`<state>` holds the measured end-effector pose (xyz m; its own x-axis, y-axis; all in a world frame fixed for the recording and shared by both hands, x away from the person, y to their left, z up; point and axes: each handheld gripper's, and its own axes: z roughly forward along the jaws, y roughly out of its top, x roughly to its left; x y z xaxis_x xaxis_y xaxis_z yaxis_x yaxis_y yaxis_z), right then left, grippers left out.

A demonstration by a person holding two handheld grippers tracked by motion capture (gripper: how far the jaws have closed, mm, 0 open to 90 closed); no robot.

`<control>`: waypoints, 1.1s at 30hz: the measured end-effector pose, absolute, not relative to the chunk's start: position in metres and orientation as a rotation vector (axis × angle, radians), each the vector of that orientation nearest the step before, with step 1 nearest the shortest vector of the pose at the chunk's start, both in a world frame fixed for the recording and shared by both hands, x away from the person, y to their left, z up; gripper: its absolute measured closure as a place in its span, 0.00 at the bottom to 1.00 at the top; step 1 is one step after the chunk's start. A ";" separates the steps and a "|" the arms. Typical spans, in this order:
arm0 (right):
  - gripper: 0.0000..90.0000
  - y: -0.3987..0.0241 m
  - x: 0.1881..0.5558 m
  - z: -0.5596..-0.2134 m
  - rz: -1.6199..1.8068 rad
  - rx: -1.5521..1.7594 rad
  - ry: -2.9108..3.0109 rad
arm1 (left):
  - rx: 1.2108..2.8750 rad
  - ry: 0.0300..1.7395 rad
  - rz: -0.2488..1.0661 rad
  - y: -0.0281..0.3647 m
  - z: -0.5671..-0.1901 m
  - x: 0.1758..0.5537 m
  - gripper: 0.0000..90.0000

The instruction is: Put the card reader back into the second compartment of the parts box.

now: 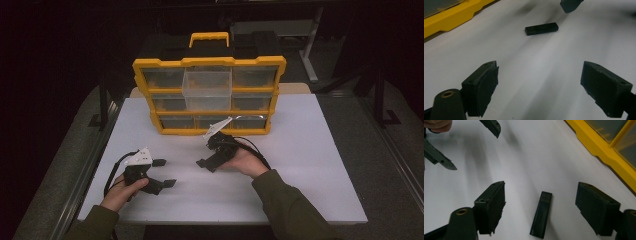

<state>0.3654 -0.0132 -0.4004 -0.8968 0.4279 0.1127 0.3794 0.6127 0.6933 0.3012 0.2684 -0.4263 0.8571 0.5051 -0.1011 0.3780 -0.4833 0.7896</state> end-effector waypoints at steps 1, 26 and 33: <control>0.31 -0.013 0.366 -0.401 1.159 0.696 2.770 | 2.134 0.639 0.181 0.269 -0.426 0.301 0.16; 0.61 -0.010 0.368 -0.420 1.049 0.726 2.809 | 2.133 0.634 0.184 0.269 -0.426 0.300 0.16; 0.65 -0.008 0.369 -0.429 1.004 0.729 2.823 | 2.134 0.634 0.184 0.269 -0.426 0.300 0.16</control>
